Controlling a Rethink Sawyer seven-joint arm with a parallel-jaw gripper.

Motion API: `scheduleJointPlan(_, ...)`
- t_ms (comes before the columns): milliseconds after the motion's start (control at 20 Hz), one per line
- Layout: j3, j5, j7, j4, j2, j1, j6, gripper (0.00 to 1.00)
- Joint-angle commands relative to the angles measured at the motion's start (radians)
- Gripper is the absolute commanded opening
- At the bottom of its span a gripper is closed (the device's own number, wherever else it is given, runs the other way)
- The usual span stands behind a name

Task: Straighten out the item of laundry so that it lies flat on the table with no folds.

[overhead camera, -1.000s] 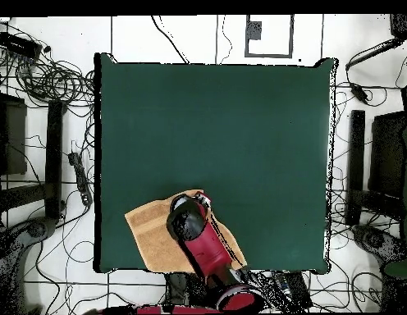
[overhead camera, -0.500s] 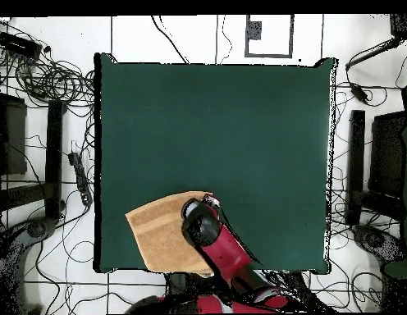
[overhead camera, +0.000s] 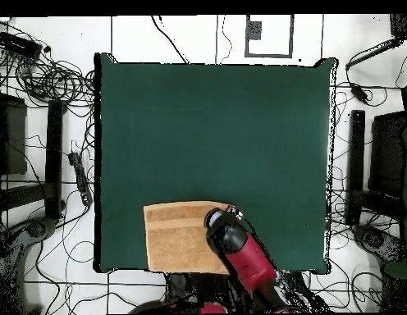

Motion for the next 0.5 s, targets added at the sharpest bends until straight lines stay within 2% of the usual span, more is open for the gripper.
scheduleJointPlan(50,-0.111,-0.066,-0.06,-0.166,-0.064,0.038,0.228,0.0)
scheduleJointPlan(350,-0.107,-0.17,-0.056,-0.212,-0.114,0.003,0.296,0.0)
scheduleJointPlan(500,-0.049,-0.211,-0.049,-0.199,-0.121,-0.045,0.24,0.0)
